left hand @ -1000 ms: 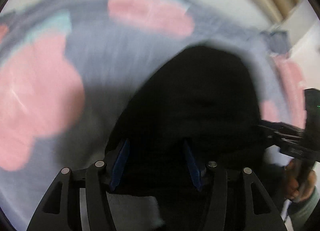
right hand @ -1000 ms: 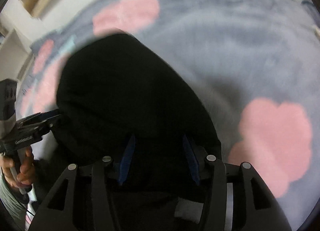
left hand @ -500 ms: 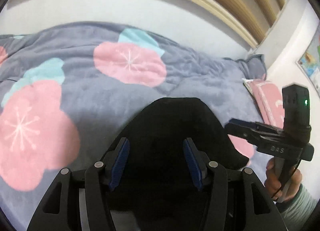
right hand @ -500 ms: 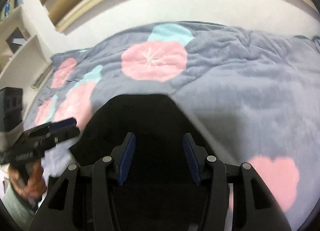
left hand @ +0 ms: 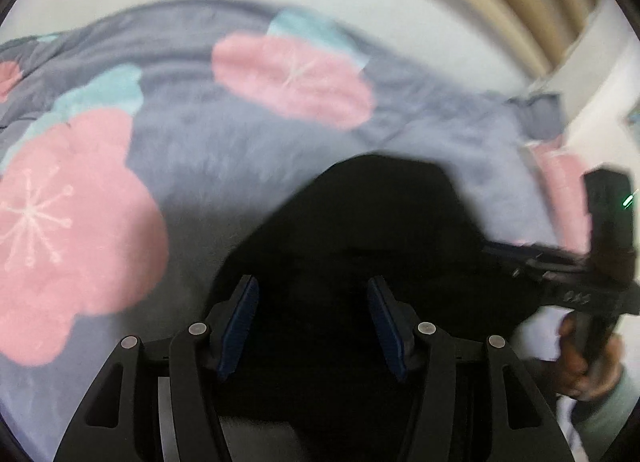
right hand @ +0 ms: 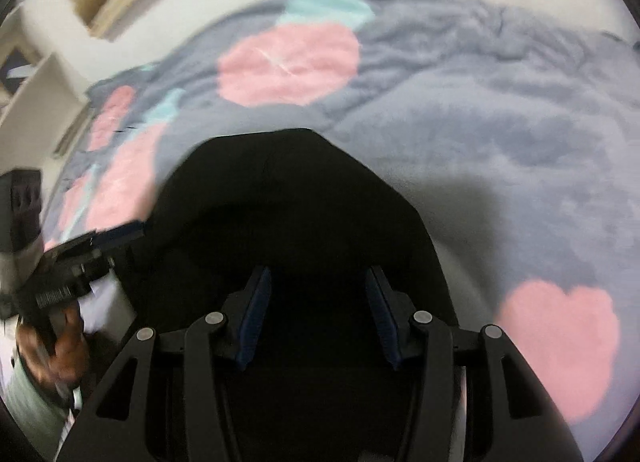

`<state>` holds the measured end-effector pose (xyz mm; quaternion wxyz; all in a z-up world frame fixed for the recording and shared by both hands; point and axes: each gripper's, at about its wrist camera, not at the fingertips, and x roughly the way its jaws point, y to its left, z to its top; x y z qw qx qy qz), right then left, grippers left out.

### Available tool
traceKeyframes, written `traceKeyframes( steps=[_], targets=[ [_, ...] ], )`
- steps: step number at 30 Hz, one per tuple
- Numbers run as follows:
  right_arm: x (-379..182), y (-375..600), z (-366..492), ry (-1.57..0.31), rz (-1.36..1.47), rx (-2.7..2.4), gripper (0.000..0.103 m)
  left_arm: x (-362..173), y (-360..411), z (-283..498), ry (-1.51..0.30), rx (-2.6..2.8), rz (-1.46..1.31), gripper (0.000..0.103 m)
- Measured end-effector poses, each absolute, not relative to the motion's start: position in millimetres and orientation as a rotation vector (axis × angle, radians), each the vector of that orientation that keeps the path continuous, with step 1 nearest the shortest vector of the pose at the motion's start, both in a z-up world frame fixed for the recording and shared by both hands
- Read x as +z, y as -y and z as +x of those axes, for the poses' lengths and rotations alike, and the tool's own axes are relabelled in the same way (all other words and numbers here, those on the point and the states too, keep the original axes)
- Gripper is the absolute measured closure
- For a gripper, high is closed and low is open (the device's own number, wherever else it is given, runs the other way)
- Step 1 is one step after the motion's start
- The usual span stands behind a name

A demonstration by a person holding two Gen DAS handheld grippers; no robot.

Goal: Fold large clothes

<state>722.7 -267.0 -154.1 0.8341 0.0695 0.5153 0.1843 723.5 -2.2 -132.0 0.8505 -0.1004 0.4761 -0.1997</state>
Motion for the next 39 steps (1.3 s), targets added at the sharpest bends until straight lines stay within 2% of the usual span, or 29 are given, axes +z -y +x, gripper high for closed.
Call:
traceKeyframes(
  steps=[4,6,8,10,13,16,19,20,22,28,32,39],
  targets=[
    [-144.1,282.5,681.8,-1.08,0.118,0.39,0.05,-115.7,0.9,697.5,-0.983,-0.494,-0.202,0.045],
    [-164.1,288.2,675.2,-1.136,0.107,0.357,0.05,-131.5,8.5,700.5,-1.028,-0.477,-0.173,0.045],
    [-185.3,295.0,676.2,-1.202,0.126,0.322,0.05,-170.7,21.6,715.6,-1.171,-0.401,-0.124,0.045],
    [-201.0,299.4,678.2,-1.237,0.173,0.339,0.05,-186.1,22.3,720.2,-1.205,-0.391,-0.132,0.045],
    [-200.5,299.5,680.5,-1.244,0.173,0.339,0.05,-177.5,27.2,722.2,-1.199,-0.384,-0.087,0.045],
    [-184.0,300.8,680.4,-1.233,0.151,0.368,0.05,-150.4,17.4,712.4,-1.12,-0.432,-0.089,0.045],
    [-161.2,308.0,686.0,-1.184,0.174,0.41,0.029,-121.7,-1.0,709.6,-1.038,-0.46,-0.137,0.044],
    [-154.0,310.3,689.4,-1.162,0.178,0.416,0.021,-110.9,-8.8,713.9,-1.008,-0.459,-0.148,0.037],
    [-142.7,312.4,701.2,-1.129,0.178,0.419,0.021,-102.1,-17.9,724.4,-0.984,-0.451,-0.152,0.024],
    [-137.2,305.4,750.5,-1.114,0.184,0.455,0.021,-116.9,-26.9,772.9,-1.071,-0.498,-0.19,0.024],
    [-154.9,297.7,775.9,-1.159,0.178,0.489,0.021,-150.5,-16.4,797.3,-1.162,-0.577,-0.226,0.024],
    [-193.8,277.5,805.6,-1.267,0.152,0.612,0.021,-177.8,-0.5,815.1,-1.247,-0.727,-0.374,0.024]
  ],
)
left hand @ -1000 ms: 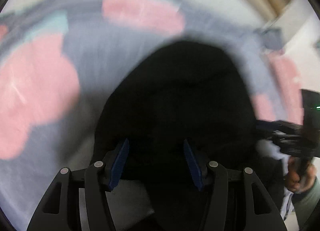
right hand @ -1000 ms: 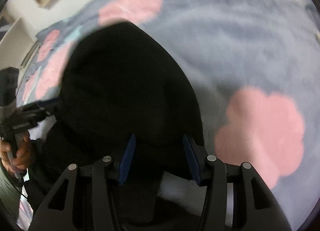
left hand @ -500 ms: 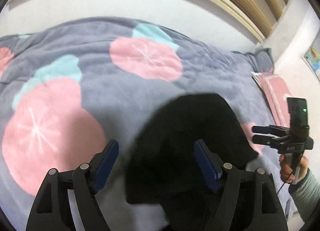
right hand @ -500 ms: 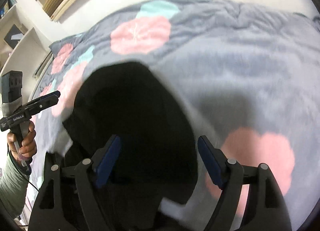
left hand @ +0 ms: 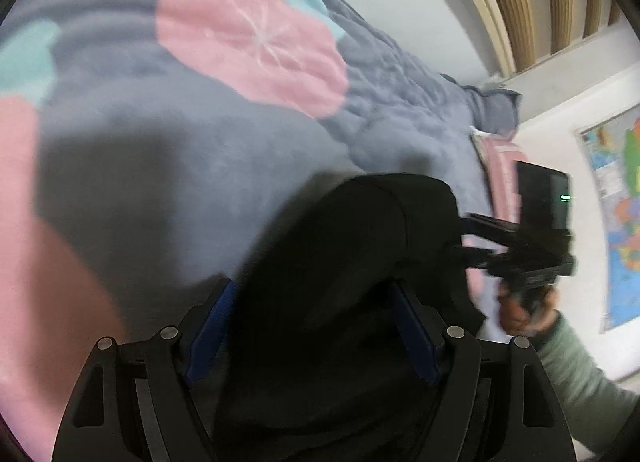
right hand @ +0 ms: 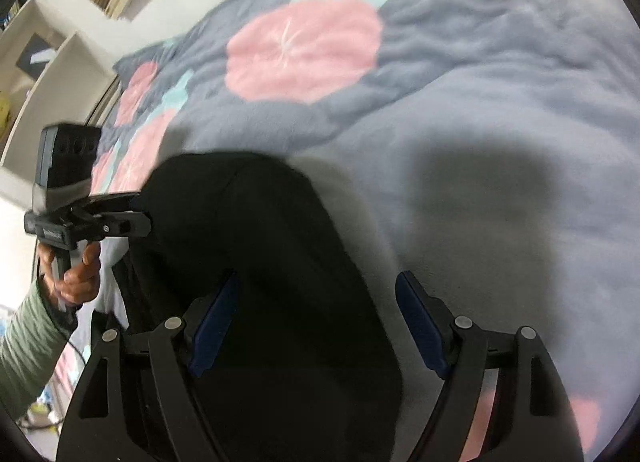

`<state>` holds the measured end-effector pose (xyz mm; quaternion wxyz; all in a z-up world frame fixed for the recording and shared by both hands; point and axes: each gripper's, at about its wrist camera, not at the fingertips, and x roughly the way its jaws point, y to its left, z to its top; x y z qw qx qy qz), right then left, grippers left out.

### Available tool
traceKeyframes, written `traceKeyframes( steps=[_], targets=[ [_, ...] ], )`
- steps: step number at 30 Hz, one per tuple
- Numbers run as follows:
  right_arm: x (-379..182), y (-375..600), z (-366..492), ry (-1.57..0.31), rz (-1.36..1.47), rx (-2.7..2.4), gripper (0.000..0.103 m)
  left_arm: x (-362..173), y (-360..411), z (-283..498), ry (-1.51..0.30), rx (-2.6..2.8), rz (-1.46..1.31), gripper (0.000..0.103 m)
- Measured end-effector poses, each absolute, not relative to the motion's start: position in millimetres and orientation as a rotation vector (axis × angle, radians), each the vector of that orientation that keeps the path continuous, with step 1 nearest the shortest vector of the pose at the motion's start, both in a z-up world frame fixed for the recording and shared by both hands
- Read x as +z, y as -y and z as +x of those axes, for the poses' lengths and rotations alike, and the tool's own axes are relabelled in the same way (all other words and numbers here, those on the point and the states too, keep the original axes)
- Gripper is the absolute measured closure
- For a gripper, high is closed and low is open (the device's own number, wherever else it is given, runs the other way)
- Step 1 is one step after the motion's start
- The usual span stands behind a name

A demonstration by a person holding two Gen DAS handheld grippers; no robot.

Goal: Fold large clothes

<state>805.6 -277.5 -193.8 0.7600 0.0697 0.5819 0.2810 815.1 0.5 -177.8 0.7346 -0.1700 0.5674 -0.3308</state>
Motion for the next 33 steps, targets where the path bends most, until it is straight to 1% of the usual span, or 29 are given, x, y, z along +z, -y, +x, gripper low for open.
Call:
traceKeyframes(
  steps=[1,2,3,4,5,6,7,9,14,19,23,27,30,31,32,33],
  targets=[
    [-201.1,271.1,805.8,-1.292,0.14,0.619,0.022,-181.5,2.9,815.8,-1.251,-0.701,-0.358,0.026],
    [-206.0,266.1,805.2,-1.304,0.133,0.629,0.035,-182.2,6.0,815.3,-1.242,-0.669,-0.334,0.046],
    [-207.6,260.9,801.4,-1.3,0.123,0.65,0.052,-182.0,8.3,813.6,-1.236,-0.663,-0.321,0.058],
    [-204.1,257.5,796.5,-1.29,0.118,0.668,0.055,-180.2,11.5,807.9,-1.225,-0.661,-0.302,0.07],
    [-197.8,255.1,789.9,-1.266,0.101,0.668,0.066,-177.2,11.8,803.6,-1.209,-0.658,-0.283,0.08],
    [-188.1,253.7,780.9,-1.236,0.084,0.674,0.073,-171.5,13.0,796.8,-1.188,-0.659,-0.255,0.083],
    [-177.6,253.9,771.7,-1.215,0.08,0.681,0.077,-162.9,13.4,788.4,-1.168,-0.662,-0.229,0.087],
    [-154.6,254.7,750.9,-1.175,0.074,0.691,0.08,-134.8,11.2,765.4,-1.106,-0.679,-0.191,0.088],
    [-83.9,249.9,675.9,-1.044,0.021,0.69,0.082,-53.2,6.1,686.2,-0.962,-0.713,-0.108,0.089],
    [-23.7,243.0,585.3,-0.948,-0.05,0.666,0.082,4.2,6.5,596.0,-0.873,-0.692,0.007,0.089],
    [7.5,243.6,507.9,-0.902,-0.096,0.645,0.082,30.7,5.5,522.8,-0.836,-0.692,0.054,0.089],
    [17.2,237.4,428.1,-0.896,-0.119,0.627,0.083,33.3,8.1,457.5,-0.844,-0.684,0.11,0.089],
    [8.4,231.9,374.5,-0.903,-0.137,0.596,0.083,21.2,8.4,410.2,-0.889,-0.683,0.123,0.089],
    [3.4,230.7,360.6,-0.907,-0.137,0.585,0.082,14.3,7.9,394.6,-0.905,-0.671,0.132,0.087],
    [-4.6,229.1,345.9,-0.918,-0.138,0.572,0.081,3.9,7.9,378.8,-0.925,-0.644,0.15,0.085],
    [-16.3,227.9,333.4,-0.945,-0.133,0.557,0.075,-8.3,7.8,367.3,-0.95,-0.617,0.163,0.085]
  ],
)
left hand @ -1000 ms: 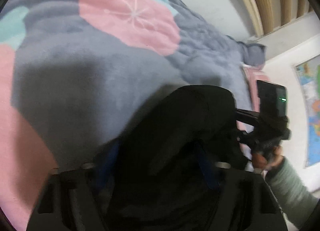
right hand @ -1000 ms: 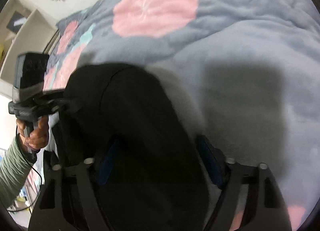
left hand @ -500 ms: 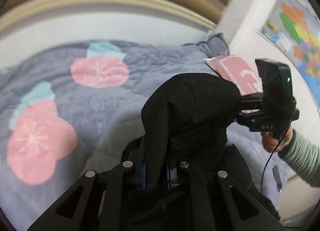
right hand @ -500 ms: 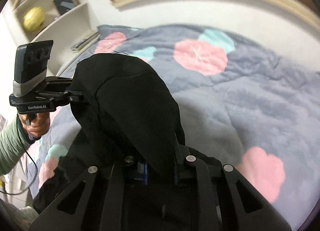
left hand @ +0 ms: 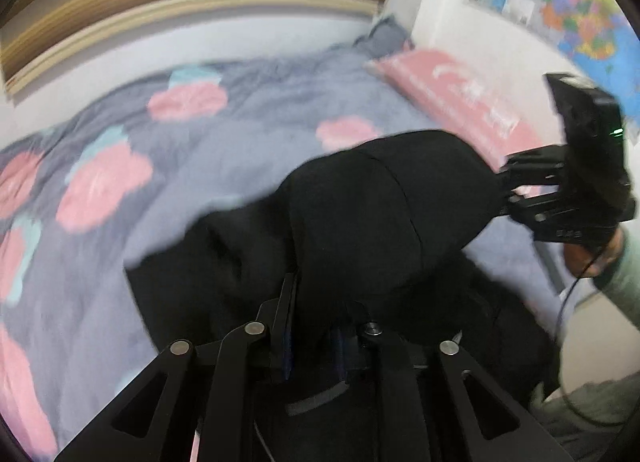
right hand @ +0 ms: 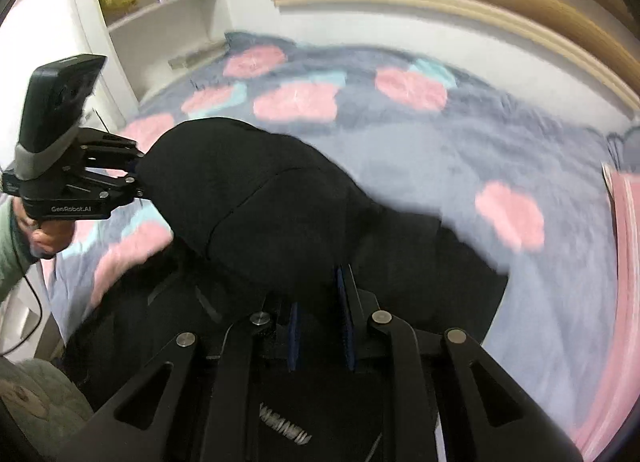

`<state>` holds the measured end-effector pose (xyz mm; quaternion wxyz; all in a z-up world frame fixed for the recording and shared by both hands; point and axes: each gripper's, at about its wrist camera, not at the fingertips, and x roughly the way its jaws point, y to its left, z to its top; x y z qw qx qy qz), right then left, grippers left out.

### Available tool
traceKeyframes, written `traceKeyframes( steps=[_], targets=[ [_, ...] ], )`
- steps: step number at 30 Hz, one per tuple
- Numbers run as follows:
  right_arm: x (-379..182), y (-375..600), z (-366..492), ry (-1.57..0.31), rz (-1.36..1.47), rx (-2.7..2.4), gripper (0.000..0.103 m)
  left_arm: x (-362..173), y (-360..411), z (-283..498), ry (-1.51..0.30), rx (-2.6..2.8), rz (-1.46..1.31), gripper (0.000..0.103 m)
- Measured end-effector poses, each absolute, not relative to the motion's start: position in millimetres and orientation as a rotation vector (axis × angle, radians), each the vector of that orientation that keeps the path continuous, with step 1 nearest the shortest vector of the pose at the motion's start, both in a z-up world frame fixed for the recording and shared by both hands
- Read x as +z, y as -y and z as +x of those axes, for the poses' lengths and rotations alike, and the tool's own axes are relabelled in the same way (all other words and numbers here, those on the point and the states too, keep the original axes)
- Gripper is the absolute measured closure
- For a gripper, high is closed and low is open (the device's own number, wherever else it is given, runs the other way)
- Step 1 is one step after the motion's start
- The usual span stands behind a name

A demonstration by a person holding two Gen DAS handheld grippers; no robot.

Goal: Fold large clothes

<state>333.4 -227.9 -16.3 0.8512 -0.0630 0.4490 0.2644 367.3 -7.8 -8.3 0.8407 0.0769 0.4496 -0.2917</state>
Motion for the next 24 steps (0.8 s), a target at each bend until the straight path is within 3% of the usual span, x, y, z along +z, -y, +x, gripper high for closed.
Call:
traceKeyframes(
  steps=[5,9,13,14,15,17,20,24],
  targets=[
    [-94.7,236.6,299.0,-1.167,0.02,0.515,0.074,-94.3,-0.3,331.2,-1.158,-0.492,0.151,0.083],
    [-115.7,257.2,292.0,-1.26,0.137,0.464,0.074,-135.8,-17.3,310.8,-1.312,-0.459,0.075,0.083],
    [-69.9,275.3,302.9,-1.178,0.204,0.448,0.069,-90.1,-34.3,295.0,-1.202,-0.503,-0.003,0.083],
    [-52.9,274.9,311.3,-1.142,0.21,0.455,0.062,-70.9,-39.0,300.0,-1.155,-0.503,-0.029,0.083],
    [-34.0,271.1,320.9,-1.098,0.21,0.464,0.047,-53.6,-43.1,307.5,-1.11,-0.503,-0.055,0.083],
    [-4.3,259.4,334.6,-1.021,0.191,0.48,0.038,-21.0,-47.5,330.4,-1.02,-0.507,-0.117,0.079],
    [23.3,220.2,368.4,-0.959,0.149,0.534,0.038,11.7,-41.9,374.4,-0.933,-0.538,-0.201,0.073],
    [7.7,174.5,394.7,-1.003,0.047,0.477,0.038,1.4,-19.7,426.1,-0.963,-0.581,-0.242,0.072]
  ],
)
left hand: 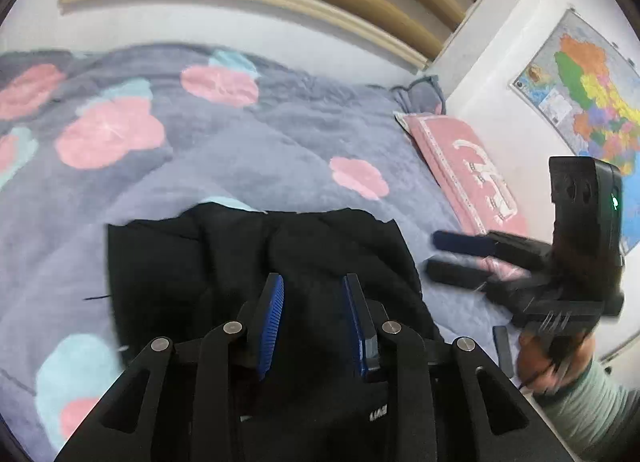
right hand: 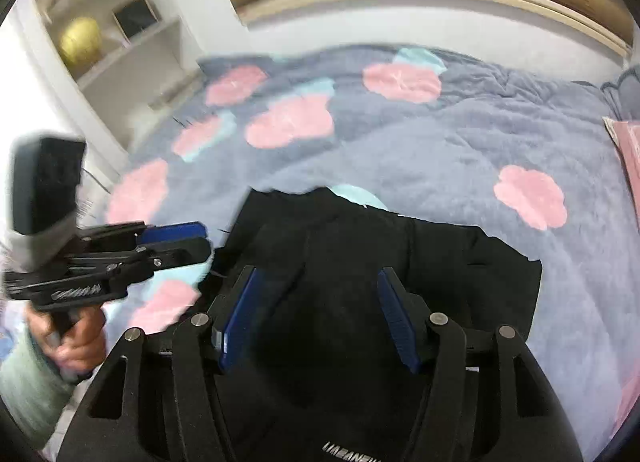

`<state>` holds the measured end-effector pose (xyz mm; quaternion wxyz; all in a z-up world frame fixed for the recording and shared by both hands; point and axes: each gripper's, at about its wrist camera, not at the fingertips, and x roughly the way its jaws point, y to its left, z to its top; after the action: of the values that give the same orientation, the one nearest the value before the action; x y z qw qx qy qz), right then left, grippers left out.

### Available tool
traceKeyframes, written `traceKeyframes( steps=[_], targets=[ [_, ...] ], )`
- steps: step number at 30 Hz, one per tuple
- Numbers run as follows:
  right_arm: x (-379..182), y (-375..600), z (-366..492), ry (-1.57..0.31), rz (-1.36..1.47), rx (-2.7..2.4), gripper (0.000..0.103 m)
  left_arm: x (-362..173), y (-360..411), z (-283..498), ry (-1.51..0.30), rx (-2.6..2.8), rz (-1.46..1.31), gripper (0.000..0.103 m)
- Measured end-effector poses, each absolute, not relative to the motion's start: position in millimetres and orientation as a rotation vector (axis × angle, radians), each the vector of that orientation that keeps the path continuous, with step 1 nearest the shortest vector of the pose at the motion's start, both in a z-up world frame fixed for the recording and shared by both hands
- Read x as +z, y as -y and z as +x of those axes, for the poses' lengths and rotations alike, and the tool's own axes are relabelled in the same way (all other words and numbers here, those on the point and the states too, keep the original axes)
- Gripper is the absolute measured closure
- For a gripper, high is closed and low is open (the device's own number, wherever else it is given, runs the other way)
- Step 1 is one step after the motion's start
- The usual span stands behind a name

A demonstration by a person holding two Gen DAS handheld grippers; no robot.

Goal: Fold large clothes

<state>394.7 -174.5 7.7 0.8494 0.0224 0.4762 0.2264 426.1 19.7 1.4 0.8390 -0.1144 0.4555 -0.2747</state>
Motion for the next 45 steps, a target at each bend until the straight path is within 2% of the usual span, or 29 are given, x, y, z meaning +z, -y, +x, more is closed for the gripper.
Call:
traceKeyframes(
  steps=[5,8,10,16,22,25,29,35,39,45],
  targets=[
    [-82.1,165.5,403.4,-1.221,0.0,0.414,0.038,-72.1,-9.6,433.4,-1.127,-0.584,-0.279,0.072],
    [-146.1,187.6,376.6,-1.354,0.056,0.397,0.039,-141.1,1.8,423.8,-1.286,-0.54,-0.233,0.07],
    [-171.3,198.1,367.2,-1.37,0.137,0.411,0.039,-166.5,7.7,417.7,-1.286,-0.515,-0.198,0.07],
    [-151.3,204.7,361.1,-1.338,0.123,0.421,0.038,-138.7,-1.2,412.1,-1.219,-0.489,-0.25,0.07],
    [-74.0,211.5,322.2,-1.189,0.075,0.447,0.038,-67.8,-22.5,364.4,-1.062,-0.552,-0.215,0.07],
    [-57.0,208.1,308.3,-1.147,0.086,0.464,0.038,-56.4,-29.8,340.1,-1.03,-0.573,-0.246,0.069],
    [-77.0,197.9,312.2,-1.153,0.054,0.452,0.038,-85.3,-19.8,340.6,-1.055,-0.568,-0.289,0.069],
    [-165.3,191.2,324.6,-1.239,0.055,0.406,0.039,-181.0,-21.1,354.3,-1.188,-0.526,-0.376,0.07],
    [-171.9,189.2,313.7,-1.142,0.029,0.414,0.034,-187.3,-20.4,342.6,-1.097,-0.572,-0.326,0.07],
    [-174.4,188.2,292.4,-1.021,0.002,0.406,0.032,-184.8,-10.5,304.1,-0.968,-0.55,-0.246,0.07]
  ],
)
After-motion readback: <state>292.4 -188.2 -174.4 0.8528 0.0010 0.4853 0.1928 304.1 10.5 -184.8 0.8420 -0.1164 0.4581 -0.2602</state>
